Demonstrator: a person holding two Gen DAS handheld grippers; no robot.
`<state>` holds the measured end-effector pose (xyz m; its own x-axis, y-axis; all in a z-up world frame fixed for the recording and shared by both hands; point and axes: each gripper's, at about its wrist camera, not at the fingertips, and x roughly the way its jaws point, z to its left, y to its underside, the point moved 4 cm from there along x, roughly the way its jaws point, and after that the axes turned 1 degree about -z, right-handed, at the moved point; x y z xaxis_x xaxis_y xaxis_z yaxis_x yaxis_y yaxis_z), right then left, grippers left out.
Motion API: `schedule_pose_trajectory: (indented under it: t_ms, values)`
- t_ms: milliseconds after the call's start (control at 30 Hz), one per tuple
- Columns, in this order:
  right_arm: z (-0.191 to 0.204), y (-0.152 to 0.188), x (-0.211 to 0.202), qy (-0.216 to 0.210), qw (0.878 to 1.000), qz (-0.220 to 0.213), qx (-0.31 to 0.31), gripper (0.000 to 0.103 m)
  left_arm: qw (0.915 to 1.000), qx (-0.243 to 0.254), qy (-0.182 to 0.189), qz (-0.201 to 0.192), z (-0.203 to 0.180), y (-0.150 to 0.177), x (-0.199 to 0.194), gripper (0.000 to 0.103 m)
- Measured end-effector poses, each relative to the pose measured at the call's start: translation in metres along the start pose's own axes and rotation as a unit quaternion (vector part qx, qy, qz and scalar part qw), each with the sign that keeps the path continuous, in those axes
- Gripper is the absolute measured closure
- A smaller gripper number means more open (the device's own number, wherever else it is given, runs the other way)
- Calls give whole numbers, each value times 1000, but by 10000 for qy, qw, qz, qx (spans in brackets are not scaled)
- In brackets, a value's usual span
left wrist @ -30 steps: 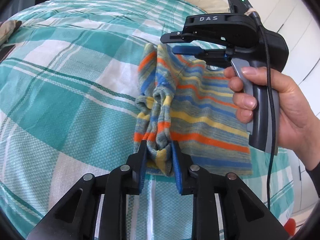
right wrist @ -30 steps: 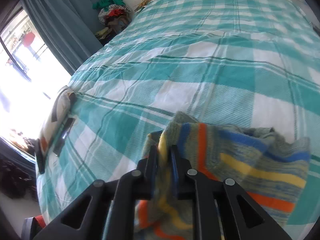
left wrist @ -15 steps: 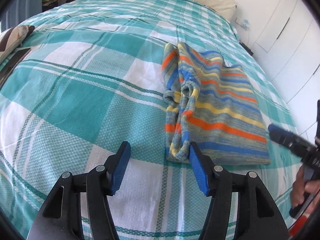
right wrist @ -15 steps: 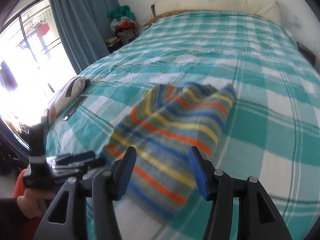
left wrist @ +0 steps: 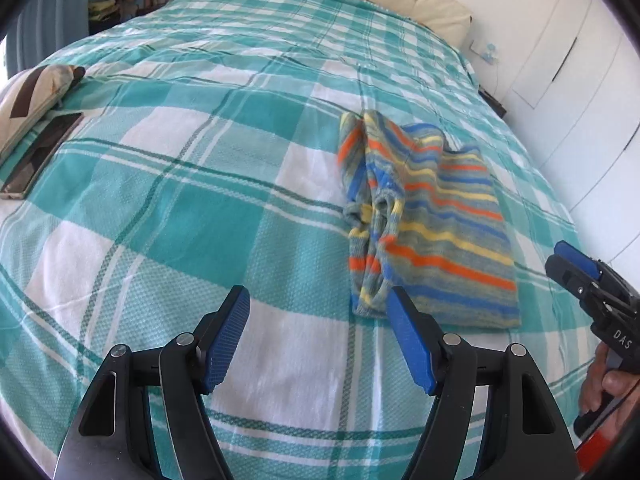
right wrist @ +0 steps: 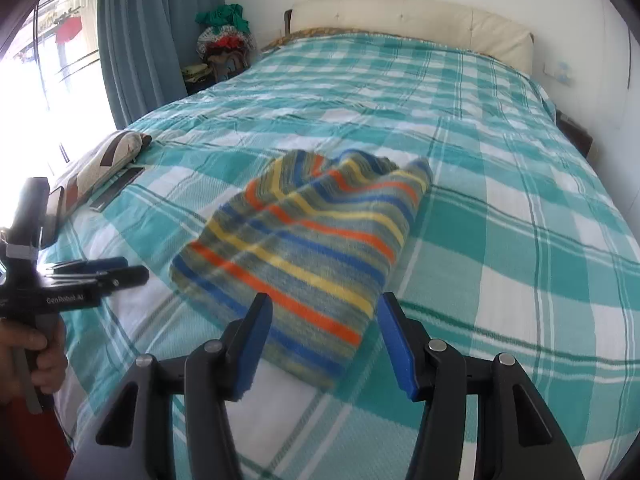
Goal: Fold small clothes
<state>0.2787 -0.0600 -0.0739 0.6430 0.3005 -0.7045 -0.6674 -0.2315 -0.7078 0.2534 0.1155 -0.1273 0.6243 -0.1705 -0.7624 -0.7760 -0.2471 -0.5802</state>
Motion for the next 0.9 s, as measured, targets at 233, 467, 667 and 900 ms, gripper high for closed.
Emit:
schedule_pose_trajectory:
  t_ms: [233,467,667,900]
  values:
    - [16,34,85,-126,9956,910,177,48,9997,-8,226,-78,-3,-53,9,29]
    - [21,48,84,241,9990,322,200,46,9974,468,354,419,-52,-85,79,26]
    - [23,50,86,278,9990,315,162,45,9960,340,-493,661,-31,-78,139,90]
    - [28,52,86,418,9987,297,41,45,9911,891,-907,402,-32,-73,128,66]
